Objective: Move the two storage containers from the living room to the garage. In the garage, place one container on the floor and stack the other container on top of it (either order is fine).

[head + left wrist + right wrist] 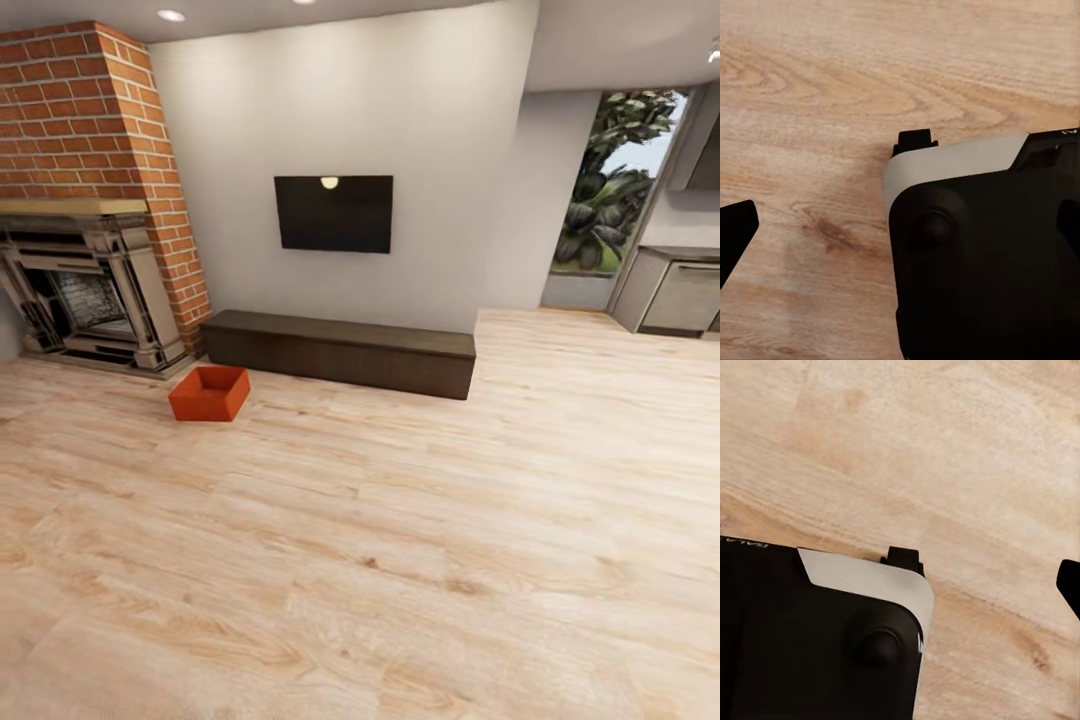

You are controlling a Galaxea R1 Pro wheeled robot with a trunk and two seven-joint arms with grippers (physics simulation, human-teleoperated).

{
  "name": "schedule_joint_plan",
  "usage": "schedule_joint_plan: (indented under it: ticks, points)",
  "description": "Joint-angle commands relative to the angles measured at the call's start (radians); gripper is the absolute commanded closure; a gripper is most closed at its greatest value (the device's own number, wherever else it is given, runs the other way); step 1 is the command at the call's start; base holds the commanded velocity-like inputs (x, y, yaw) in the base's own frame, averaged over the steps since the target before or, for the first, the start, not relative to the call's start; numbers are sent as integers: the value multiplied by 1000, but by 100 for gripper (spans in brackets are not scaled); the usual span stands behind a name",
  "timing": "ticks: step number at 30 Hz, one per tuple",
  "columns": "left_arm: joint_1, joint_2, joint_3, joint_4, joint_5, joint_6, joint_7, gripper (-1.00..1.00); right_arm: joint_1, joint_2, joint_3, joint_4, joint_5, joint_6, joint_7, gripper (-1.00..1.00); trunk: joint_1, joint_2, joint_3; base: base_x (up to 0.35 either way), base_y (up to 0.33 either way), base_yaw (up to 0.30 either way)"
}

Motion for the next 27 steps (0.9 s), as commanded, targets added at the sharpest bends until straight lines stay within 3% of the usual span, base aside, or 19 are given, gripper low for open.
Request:
schedule_joint_plan:
  ticks: [1, 18, 27]
  points:
    - [-1, -1, -8, 3, 9, -3, 2, -100, -1, -1, -6, 3, 1, -5, 2, -100, 0, -1, -2, 2, 0, 219]
    - [-1, -2, -5, 2, 9, -7, 3, -100, -1, -1, -7, 3, 3, -7, 2, -100, 0, -1, -18, 4, 2, 231]
    - [-2, -1, -2, 2, 11, -7, 3, -100, -1, -4, -7, 3, 9, -6, 2, -100, 0, -1, -20, 213, 165, 60]
